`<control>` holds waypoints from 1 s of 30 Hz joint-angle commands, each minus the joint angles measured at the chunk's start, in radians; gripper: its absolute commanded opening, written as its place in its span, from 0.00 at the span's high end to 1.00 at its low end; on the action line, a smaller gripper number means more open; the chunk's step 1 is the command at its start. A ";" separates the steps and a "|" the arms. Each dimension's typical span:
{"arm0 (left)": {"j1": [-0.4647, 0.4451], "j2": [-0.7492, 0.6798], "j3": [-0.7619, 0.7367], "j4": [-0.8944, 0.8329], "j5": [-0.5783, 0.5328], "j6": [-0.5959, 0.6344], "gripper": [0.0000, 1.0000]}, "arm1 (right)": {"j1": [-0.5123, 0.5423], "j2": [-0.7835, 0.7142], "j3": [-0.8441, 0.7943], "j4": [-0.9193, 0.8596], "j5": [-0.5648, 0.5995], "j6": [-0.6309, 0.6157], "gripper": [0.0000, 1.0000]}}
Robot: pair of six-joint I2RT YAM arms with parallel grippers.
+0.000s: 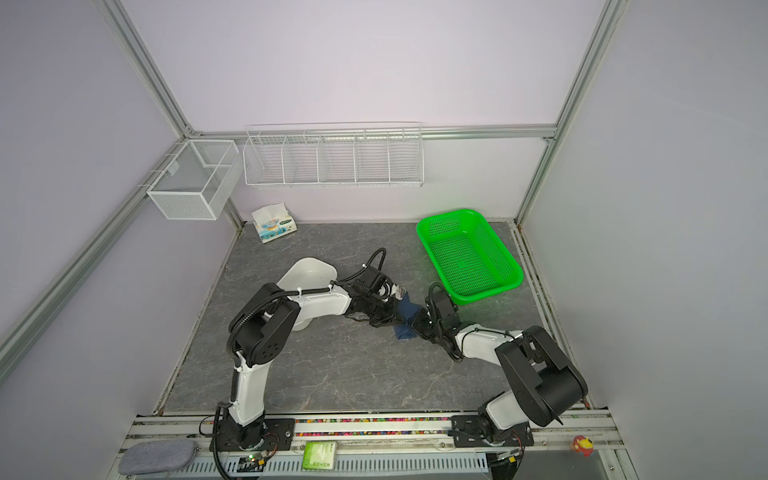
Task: Place the utensils on the paper napkin and roll it up
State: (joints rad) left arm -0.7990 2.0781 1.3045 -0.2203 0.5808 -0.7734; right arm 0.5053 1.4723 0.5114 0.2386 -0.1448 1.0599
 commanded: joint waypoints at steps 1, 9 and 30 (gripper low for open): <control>-0.003 0.031 0.000 -0.036 -0.026 0.017 0.95 | -0.026 -0.039 0.018 -0.063 0.026 -0.012 0.71; -0.003 0.032 0.002 -0.033 -0.021 0.019 0.95 | -0.075 0.007 0.076 -0.094 -0.031 -0.052 0.41; -0.006 0.025 0.007 -0.034 -0.016 0.019 0.96 | -0.103 0.114 0.107 -0.014 -0.088 -0.083 0.86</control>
State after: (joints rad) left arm -0.7990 2.0781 1.3048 -0.2199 0.5819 -0.7727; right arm 0.4065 1.6112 0.6228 0.2352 -0.2489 0.9878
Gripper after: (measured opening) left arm 0.048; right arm 0.159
